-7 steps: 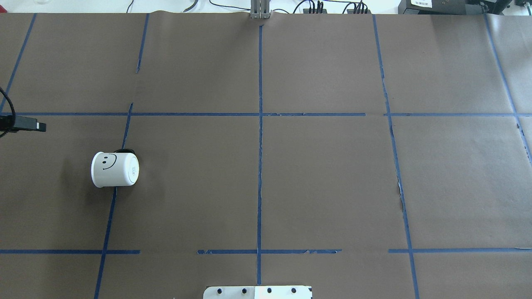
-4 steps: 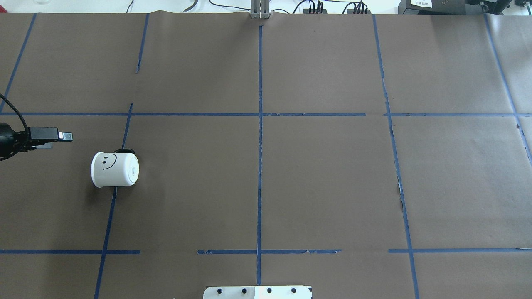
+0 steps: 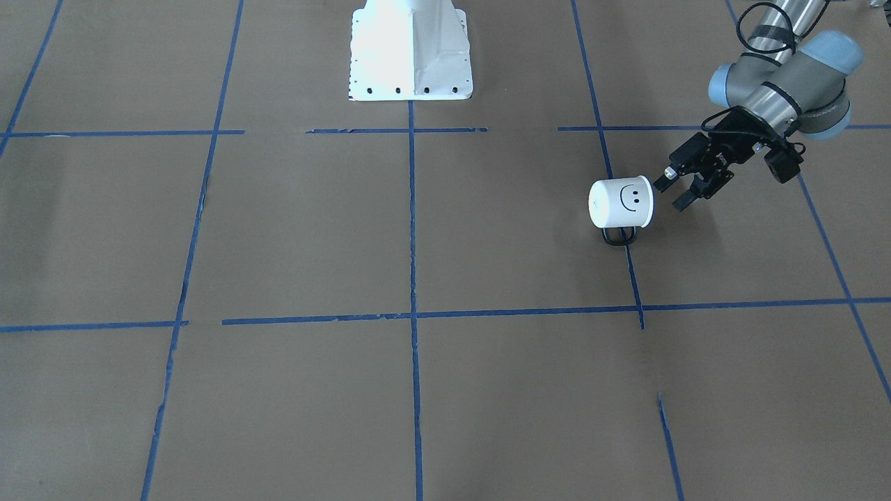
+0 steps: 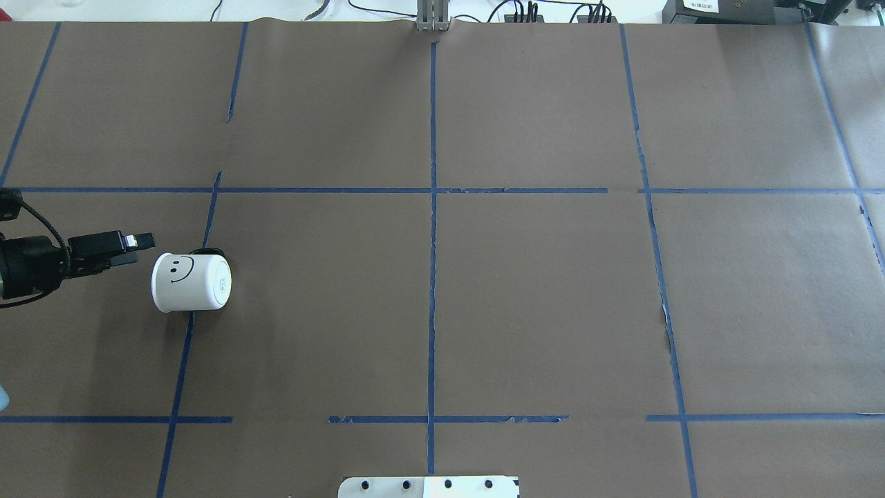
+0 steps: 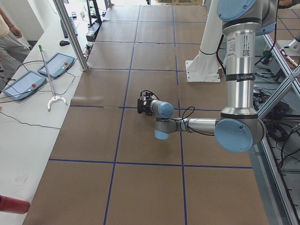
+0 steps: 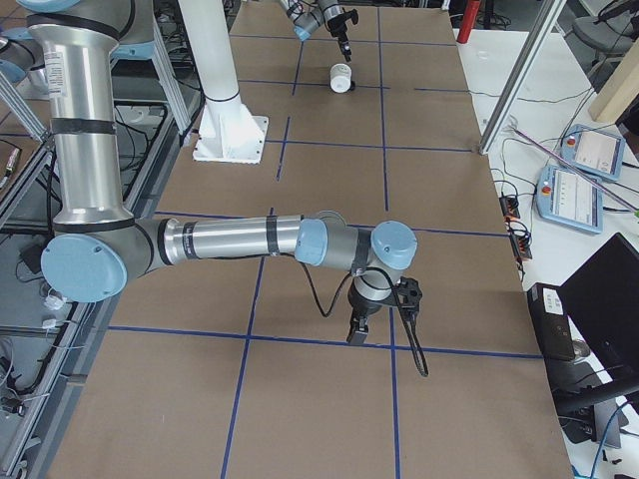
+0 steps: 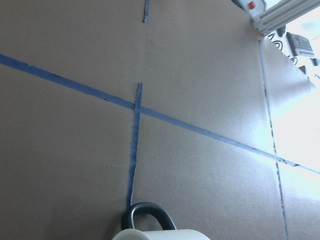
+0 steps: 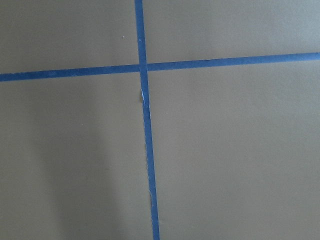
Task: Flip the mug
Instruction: 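Reach the left gripper toward the open end of the white mug, then close the left gripper on the mug rim and lift it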
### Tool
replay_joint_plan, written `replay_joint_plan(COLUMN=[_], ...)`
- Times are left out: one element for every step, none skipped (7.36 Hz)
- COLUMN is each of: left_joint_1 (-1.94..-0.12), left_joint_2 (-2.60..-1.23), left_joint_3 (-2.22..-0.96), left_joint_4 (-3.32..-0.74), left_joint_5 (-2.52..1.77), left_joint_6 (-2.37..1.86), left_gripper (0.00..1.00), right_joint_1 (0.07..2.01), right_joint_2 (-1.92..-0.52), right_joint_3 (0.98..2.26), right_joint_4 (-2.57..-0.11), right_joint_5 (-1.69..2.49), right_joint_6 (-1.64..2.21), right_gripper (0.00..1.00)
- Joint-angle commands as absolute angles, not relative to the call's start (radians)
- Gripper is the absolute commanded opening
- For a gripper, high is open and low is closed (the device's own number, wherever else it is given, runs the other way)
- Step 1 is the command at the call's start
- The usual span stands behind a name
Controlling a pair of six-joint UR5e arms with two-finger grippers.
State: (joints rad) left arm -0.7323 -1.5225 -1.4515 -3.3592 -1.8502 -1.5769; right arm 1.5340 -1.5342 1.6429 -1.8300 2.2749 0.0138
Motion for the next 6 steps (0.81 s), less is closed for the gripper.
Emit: replay_joint_plan(left_joint_1=[-0.69,-0.672,-0.661,-0.657,-0.657,-0.658], left_joint_2=[-1.572,-1.58,-1.592,-1.614,-1.63,-1.641], left_joint_3=[-1.378,-1.355,-1.35,-1.351,-1.341,-1.342], left_joint_4=[-3.474,-3.508,-3.516,-3.516,-3.516,-3.516], left_joint_5=[-1.836,-1.836,-1.841,-1.879,-2.002,-2.012], left_joint_6=[-1.624,-1.624,-1.626,-1.653,-1.676,-1.696], left_gripper=[1.0,0.88,0.55,0.01,0.0,0.0], right_joint_1=[1.534,1.534,1.534,1.534,1.534,1.534], right_joint_2=[-1.536,-1.534,-1.534,-1.535,-1.534,-1.534], right_joint_3=[1.643,1.643,1.643,1.643,1.643,1.643], right_joint_4=[-1.83,-1.83,-1.83,-1.83,-1.83,-1.83], right_joint_5=[2.275,2.275,2.275,2.275,2.275,2.275], right_joint_6=[0.014,0.014,0.014,0.014,0.014,0.014], right_gripper=[1.0,1.0,1.0,1.0,1.0,1.0])
